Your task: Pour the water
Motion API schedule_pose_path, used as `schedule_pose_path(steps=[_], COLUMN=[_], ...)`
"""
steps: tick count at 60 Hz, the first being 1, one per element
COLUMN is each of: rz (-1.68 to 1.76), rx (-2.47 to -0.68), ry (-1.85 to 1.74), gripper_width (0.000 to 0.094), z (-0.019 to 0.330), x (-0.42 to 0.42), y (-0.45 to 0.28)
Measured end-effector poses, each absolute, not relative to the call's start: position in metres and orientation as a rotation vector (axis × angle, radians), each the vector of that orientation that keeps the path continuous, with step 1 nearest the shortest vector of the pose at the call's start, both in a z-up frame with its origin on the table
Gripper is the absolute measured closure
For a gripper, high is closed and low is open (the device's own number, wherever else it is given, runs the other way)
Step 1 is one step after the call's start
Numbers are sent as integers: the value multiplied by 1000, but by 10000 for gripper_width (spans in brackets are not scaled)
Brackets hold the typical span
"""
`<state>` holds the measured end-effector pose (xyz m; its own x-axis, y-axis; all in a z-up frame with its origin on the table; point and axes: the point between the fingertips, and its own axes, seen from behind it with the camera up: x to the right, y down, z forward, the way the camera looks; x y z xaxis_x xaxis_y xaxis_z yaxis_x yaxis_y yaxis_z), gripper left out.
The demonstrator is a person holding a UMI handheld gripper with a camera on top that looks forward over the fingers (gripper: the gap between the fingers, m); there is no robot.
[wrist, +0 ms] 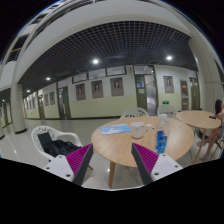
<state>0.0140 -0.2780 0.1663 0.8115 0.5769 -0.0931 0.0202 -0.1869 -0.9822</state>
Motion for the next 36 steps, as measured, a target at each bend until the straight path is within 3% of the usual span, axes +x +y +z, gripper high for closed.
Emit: schedule_pose_path(steps=[18,36], rz=[414,313], rx=[-1692,-1729], ry=[-480,-305], gripper_width=[119,117], z=[169,137], x=[42,124], y=[-253,-153])
